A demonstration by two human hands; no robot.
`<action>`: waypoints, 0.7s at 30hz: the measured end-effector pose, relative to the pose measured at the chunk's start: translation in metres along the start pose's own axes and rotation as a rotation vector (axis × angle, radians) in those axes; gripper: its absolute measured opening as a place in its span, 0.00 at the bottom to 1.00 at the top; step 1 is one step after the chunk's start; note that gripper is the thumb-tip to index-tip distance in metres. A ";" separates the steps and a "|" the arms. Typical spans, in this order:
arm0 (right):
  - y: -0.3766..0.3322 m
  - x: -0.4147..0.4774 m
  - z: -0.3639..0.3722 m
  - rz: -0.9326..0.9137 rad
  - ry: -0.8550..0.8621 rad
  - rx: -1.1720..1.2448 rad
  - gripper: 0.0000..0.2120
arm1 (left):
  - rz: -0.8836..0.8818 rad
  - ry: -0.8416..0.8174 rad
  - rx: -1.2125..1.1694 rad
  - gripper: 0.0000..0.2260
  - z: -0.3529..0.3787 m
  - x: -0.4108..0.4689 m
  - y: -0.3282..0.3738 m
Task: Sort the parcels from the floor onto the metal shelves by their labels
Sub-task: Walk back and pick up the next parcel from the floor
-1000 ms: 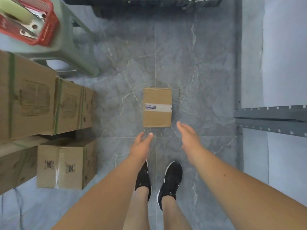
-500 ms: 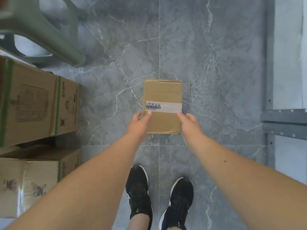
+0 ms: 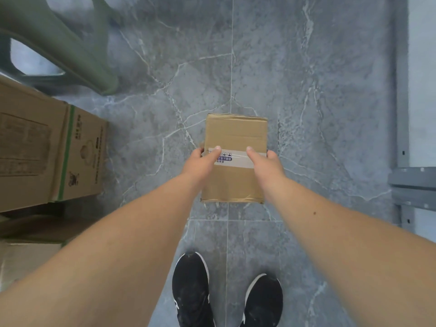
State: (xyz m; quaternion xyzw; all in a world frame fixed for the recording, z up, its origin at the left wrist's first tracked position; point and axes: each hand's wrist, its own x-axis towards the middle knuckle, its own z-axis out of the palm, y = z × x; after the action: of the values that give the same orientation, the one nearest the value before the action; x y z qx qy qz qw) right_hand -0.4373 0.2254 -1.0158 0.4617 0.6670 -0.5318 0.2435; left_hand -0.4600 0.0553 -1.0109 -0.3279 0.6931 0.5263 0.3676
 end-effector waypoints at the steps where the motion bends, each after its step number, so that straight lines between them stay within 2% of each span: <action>1: -0.001 0.001 0.000 0.009 -0.003 -0.008 0.23 | 0.003 0.009 0.004 0.28 0.001 0.000 0.001; 7: 0.007 -0.009 -0.018 0.071 -0.075 0.014 0.25 | -0.006 -0.023 -0.014 0.23 0.004 -0.023 0.007; 12: 0.001 -0.038 -0.037 0.109 -0.090 0.028 0.23 | 0.032 -0.058 0.008 0.12 -0.001 -0.058 0.026; 16: -0.022 -0.064 -0.051 0.076 -0.081 0.063 0.13 | 0.054 -0.060 -0.026 0.12 -0.001 -0.087 0.045; 21: -0.058 -0.097 -0.068 0.017 -0.088 0.045 0.12 | 0.077 -0.026 -0.031 0.20 -0.007 -0.128 0.075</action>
State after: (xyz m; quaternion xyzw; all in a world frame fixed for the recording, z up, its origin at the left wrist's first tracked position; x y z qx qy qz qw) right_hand -0.4327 0.2536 -0.8877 0.4488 0.6396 -0.5644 0.2665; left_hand -0.4581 0.0741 -0.8639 -0.2996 0.6921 0.5550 0.3509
